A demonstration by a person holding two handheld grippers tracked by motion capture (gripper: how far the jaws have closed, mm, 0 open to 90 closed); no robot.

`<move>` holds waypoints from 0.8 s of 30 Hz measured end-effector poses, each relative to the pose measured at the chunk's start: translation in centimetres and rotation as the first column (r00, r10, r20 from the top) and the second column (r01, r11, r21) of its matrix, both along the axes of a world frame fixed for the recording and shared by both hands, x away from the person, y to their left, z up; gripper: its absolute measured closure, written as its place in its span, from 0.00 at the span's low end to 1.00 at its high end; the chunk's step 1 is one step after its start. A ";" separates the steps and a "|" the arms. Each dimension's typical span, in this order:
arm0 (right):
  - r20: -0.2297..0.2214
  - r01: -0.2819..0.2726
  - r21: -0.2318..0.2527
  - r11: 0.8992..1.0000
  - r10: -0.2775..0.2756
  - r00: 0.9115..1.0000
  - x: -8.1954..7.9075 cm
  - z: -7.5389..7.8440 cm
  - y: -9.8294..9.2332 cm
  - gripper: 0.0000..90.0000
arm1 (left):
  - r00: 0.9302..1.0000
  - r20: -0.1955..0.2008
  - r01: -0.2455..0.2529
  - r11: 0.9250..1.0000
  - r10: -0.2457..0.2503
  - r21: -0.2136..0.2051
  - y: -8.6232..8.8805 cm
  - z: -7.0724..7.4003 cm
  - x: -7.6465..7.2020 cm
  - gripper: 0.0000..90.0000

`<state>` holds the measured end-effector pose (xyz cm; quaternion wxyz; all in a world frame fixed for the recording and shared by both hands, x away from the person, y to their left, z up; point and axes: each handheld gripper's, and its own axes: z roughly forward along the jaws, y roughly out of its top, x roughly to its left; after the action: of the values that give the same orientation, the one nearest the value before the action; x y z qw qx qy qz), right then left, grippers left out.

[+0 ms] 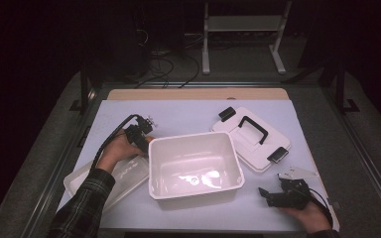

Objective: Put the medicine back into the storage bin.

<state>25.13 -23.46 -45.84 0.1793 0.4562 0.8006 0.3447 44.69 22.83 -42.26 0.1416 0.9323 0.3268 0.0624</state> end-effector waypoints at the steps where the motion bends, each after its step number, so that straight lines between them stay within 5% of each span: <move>1: 0.000 0.000 0.000 1.000 0.000 1.000 0.0 0.0 0.0 0.14 | 1.000 -0.002 -0.003 1.000 0.003 -0.001 0.0 -0.1 0.0 0.16; 18: 0.000 0.000 0.000 1.000 0.000 1.000 0.0 0.0 0.0 0.14 | 1.000 -0.015 0.009 1.000 -0.009 -0.001 -0.2 0.3 0.0 0.22; 24: -0.001 0.000 0.000 1.000 0.000 1.000 0.0 0.0 0.0 0.14 | 1.000 -0.001 0.002 1.000 -0.002 -0.026 0.1 2.2 0.1 0.22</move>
<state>25.13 -23.46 -45.84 0.1789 0.4564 0.8005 0.3447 44.82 22.93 -40.06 0.1534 0.9308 0.3268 0.0575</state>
